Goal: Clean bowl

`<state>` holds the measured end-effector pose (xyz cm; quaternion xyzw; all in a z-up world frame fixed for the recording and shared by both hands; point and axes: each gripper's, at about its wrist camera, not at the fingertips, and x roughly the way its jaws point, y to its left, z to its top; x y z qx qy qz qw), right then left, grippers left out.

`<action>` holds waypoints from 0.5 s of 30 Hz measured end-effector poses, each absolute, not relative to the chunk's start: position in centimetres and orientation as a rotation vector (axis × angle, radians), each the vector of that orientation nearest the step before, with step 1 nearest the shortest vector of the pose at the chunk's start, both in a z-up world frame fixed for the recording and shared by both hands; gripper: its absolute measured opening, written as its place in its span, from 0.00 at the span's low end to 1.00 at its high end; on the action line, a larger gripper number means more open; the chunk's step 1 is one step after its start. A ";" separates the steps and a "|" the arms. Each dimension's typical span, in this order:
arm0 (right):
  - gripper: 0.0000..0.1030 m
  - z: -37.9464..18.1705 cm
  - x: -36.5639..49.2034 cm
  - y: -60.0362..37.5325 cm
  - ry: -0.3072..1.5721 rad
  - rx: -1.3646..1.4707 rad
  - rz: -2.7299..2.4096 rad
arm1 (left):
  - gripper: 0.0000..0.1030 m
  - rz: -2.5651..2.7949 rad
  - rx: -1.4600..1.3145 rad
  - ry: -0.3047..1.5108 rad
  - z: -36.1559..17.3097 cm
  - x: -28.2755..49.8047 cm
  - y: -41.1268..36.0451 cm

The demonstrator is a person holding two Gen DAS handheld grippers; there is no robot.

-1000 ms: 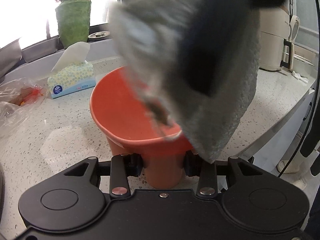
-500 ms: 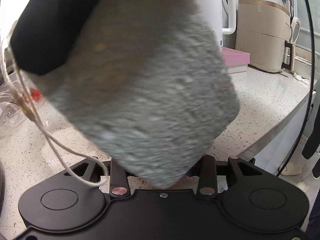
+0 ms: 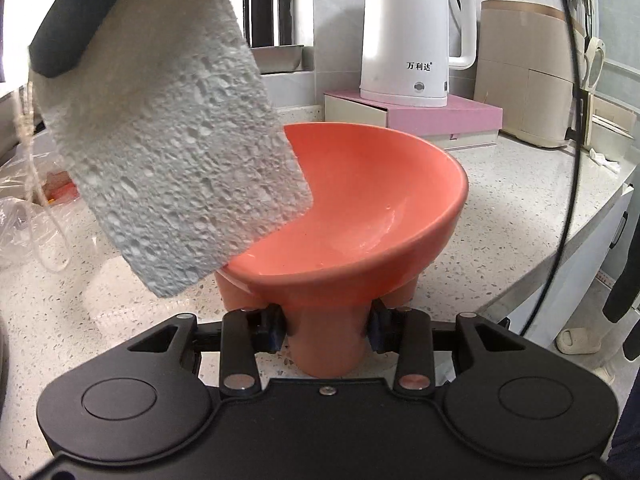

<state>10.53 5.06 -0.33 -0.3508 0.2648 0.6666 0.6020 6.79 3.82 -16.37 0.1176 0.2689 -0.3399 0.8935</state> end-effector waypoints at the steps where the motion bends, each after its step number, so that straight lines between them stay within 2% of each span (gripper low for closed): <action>1: 0.14 -0.4 10.8 5.1 0.613 -0.806 1.533 | 0.37 -0.704 0.244 0.559 -16.4 6.8 3.8; 15: 0.15 -0.3 14.8 4.3 0.584 -0.751 1.396 | 0.37 -0.702 0.247 0.572 -16.2 6.8 3.9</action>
